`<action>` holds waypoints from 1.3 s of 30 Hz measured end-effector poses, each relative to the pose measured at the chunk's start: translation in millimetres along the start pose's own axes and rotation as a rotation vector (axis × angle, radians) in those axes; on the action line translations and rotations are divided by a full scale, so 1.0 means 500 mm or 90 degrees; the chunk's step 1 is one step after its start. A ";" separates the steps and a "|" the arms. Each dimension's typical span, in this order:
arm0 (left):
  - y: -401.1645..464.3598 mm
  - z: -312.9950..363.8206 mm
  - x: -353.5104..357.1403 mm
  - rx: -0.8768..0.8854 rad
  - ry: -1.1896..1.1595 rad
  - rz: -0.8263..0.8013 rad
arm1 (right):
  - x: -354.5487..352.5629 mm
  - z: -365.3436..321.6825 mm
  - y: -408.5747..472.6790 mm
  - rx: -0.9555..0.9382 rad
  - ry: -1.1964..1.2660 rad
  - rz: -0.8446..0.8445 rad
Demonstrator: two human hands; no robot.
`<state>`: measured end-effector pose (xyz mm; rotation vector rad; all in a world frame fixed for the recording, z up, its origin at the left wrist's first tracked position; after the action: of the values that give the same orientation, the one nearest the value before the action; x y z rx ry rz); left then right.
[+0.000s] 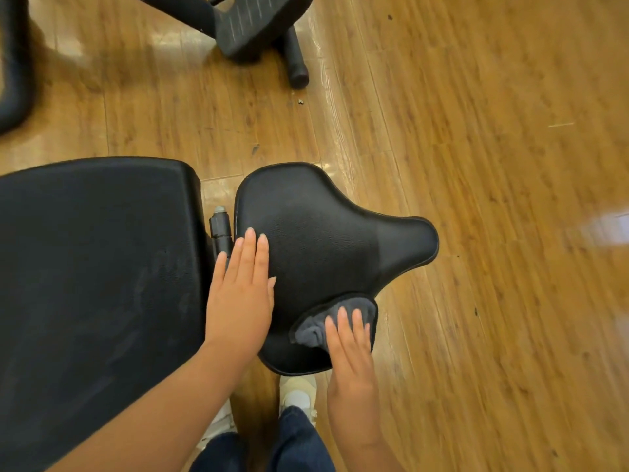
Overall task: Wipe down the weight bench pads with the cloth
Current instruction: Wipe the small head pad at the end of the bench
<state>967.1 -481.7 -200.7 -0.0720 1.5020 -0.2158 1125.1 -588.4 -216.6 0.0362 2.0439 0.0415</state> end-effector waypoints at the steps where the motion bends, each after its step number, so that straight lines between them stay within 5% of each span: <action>1: 0.000 -0.001 0.000 0.003 0.002 0.000 | 0.003 0.001 -0.006 0.006 -0.005 -0.004; 8: 0.001 -0.002 -0.002 0.007 -0.002 -0.001 | 0.011 0.024 0.019 -0.001 -0.049 -0.003; 16: 0.003 -0.001 0.006 0.003 -0.016 0.001 | -0.024 0.056 0.164 -0.060 -0.042 0.120; 23: 0.002 -0.004 -0.001 0.006 -0.025 -0.007 | -0.060 0.076 0.310 0.124 -0.077 0.241; 34: 0.001 -0.002 -0.001 -0.004 -0.040 -0.005 | -0.114 0.101 0.427 0.352 -0.162 0.015; 39: 0.002 -0.003 0.002 -0.005 -0.056 -0.006 | -0.088 0.047 0.441 0.296 -0.358 -0.032</action>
<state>966.0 -480.6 -202.1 -0.0940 1.4153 -0.2114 1167.6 -370.0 -178.2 0.2576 1.4549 -0.4316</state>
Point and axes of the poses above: each hand's wrist, its own y-axis towards the middle knuckle, its own x-axis out of the palm, z = x × y, the point moved 1 cm from there along y, towards the middle knuckle, and after that the axes turned 3 degrees about z, right-handed, at the moved point
